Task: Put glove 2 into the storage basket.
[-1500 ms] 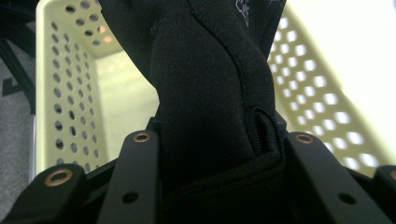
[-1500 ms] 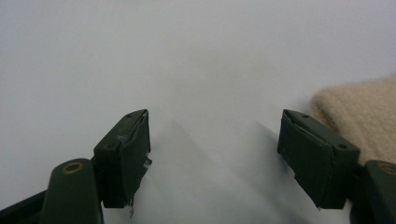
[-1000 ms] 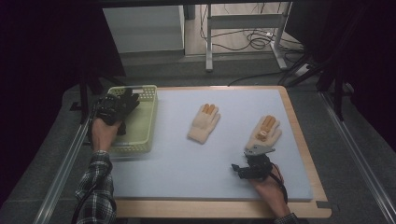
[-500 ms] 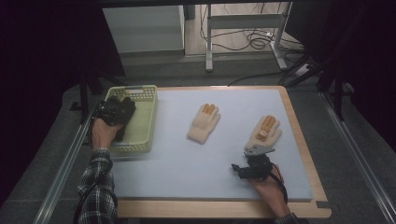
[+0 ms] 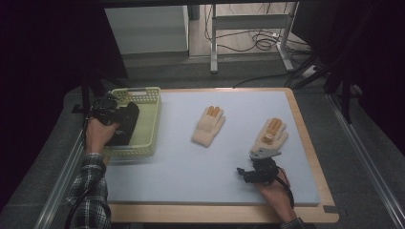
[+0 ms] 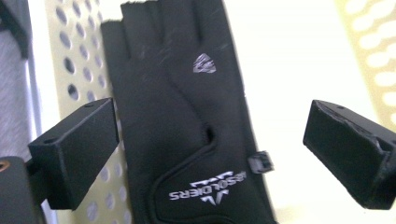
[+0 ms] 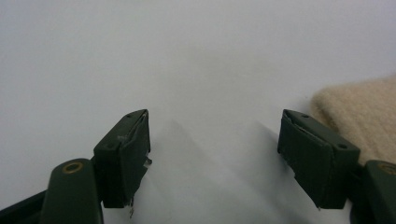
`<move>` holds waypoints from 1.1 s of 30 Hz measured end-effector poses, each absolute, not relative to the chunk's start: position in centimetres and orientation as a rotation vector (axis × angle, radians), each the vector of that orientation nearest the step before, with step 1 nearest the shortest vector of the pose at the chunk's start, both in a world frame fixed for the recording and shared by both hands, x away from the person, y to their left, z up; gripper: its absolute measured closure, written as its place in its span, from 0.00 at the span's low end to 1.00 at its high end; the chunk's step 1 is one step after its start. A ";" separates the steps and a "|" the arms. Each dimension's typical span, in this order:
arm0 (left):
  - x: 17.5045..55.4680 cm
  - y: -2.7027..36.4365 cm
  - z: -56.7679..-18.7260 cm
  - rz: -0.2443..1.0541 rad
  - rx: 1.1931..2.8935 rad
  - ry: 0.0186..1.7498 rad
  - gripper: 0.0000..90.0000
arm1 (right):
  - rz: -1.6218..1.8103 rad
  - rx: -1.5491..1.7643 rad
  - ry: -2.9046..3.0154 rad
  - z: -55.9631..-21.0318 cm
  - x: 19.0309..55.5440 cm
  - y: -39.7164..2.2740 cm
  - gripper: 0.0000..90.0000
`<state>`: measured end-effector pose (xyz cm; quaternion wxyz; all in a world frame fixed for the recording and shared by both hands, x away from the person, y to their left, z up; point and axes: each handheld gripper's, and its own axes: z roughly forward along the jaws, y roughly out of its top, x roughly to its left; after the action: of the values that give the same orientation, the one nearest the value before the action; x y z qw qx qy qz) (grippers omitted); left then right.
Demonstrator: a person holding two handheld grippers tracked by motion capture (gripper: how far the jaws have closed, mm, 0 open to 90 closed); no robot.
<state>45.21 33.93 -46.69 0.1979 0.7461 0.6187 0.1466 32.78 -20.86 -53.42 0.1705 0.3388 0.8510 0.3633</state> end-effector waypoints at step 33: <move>39.8 28.3 -45.9 0.377 2.100 1.276 0.00 | 1.026 0.963 2.416 -53.4 32.8 -20.9 0.27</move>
<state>39.84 28.29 -45.86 0.3219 0.7997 0.4861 0.1434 32.76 -20.86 -53.41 0.1719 0.3392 0.8513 0.3615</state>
